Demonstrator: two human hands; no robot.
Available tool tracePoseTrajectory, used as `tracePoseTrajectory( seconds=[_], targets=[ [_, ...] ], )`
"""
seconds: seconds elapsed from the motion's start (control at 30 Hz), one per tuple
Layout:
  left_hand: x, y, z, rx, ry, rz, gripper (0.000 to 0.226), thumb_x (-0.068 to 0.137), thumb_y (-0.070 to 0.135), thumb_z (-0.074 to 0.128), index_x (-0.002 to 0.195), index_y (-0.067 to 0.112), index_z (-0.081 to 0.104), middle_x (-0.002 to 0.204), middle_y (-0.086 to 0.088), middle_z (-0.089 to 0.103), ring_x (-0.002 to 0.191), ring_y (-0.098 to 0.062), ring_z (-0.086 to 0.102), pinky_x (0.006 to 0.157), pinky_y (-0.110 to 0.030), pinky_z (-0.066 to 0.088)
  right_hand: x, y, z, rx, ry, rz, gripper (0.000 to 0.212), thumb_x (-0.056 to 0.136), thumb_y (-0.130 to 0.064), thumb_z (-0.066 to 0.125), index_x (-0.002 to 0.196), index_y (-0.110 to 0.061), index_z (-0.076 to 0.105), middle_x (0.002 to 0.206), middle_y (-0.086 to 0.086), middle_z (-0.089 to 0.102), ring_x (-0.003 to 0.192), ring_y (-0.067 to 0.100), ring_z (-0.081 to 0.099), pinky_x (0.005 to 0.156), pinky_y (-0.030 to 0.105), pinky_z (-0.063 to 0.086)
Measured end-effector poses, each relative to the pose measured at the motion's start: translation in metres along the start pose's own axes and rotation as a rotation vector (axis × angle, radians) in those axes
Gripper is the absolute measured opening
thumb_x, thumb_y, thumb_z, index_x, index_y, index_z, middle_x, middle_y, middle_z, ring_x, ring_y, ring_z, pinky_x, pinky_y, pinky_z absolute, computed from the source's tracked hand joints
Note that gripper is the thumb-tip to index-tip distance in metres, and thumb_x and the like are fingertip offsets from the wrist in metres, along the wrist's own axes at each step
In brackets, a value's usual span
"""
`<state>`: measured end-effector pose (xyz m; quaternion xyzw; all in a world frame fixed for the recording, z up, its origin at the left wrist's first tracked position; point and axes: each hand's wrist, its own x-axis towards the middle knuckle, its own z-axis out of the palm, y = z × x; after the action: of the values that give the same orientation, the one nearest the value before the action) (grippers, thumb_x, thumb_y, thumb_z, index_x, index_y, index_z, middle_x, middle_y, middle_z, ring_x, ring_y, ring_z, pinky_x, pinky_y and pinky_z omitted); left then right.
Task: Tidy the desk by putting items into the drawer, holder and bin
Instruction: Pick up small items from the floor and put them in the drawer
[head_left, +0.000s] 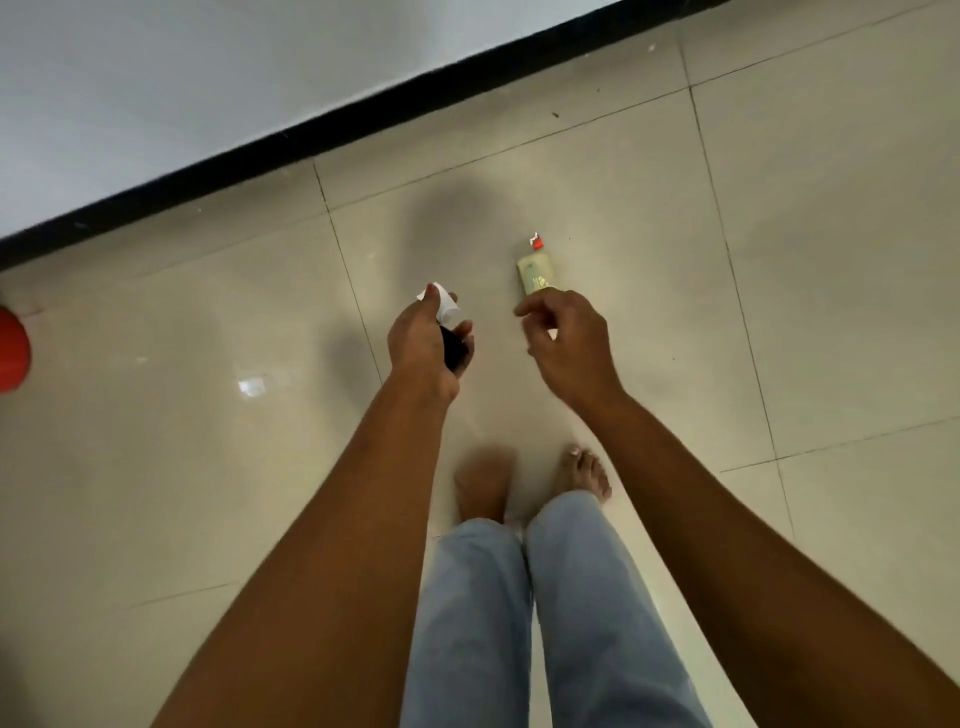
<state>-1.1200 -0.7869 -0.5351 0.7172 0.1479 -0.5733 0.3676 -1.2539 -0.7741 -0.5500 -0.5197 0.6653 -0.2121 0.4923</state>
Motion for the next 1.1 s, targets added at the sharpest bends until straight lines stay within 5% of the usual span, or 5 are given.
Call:
tracePoseTrajectory(
  seconds=[0.17, 0.4, 0.6, 0.93, 1.1],
  targets=[
    [0.041, -0.016, -0.001, 0.054, 0.035, -0.057, 0.038, 0.093, 0.032, 0.058, 0.122, 0.007, 0.057, 0.105, -0.011, 0.06, 0.068, -0.014, 0.06, 0.056, -0.023, 0.053, 0.053, 0.09, 0.005, -0.482, -0.235, 0.22, 0.032, 0.089, -0.008, 0.05, 0.121, -0.008, 0.058, 0.122, 0.017, 0.057, 0.115, 0.032, 0.052, 0.096, 0.034, 0.041],
    [0.092, -0.054, -0.022, 0.158, 0.026, -0.063, 0.034, 0.096, 0.029, 0.052, 0.122, 0.007, 0.059, 0.12, -0.011, 0.06, 0.076, -0.013, 0.061, 0.057, -0.024, 0.051, 0.095, 0.135, 0.04, -0.821, -0.209, 0.279, 0.038, 0.093, -0.024, 0.049, 0.127, -0.008, 0.043, 0.127, 0.014, 0.049, 0.121, 0.033, 0.045, 0.088, 0.04, 0.043],
    [0.131, -0.079, -0.038, 0.205, 0.022, -0.084, 0.032, 0.095, 0.027, 0.054, 0.12, 0.01, 0.06, 0.121, -0.01, 0.061, 0.073, -0.012, 0.062, 0.058, -0.024, 0.052, 0.121, 0.168, 0.081, -0.745, -0.119, 0.345, 0.063, 0.084, -0.043, 0.065, 0.129, -0.009, 0.036, 0.128, 0.012, 0.046, 0.12, 0.034, 0.046, 0.086, 0.044, 0.044],
    [0.103, -0.086, -0.062, 0.082, 0.045, -0.131, 0.035, 0.095, 0.02, 0.055, 0.13, 0.014, 0.051, 0.119, -0.008, 0.06, 0.075, -0.014, 0.063, 0.057, -0.027, 0.052, 0.105, 0.157, 0.061, -0.459, -0.255, 0.255, 0.065, 0.078, -0.031, 0.076, 0.128, -0.004, 0.044, 0.122, 0.02, 0.055, 0.107, 0.038, 0.058, 0.088, 0.046, 0.051],
    [0.037, -0.035, -0.067, -0.084, 0.034, -0.07, 0.035, 0.095, 0.019, 0.056, 0.129, 0.02, 0.05, 0.107, -0.005, 0.058, 0.074, -0.015, 0.062, 0.061, -0.027, 0.052, 0.065, 0.064, 0.022, -0.118, -0.318, 0.27, 0.056, 0.072, -0.033, 0.081, 0.12, -0.017, 0.059, 0.107, 0.002, 0.062, 0.082, 0.012, 0.062, 0.053, 0.022, 0.055]
  ],
)
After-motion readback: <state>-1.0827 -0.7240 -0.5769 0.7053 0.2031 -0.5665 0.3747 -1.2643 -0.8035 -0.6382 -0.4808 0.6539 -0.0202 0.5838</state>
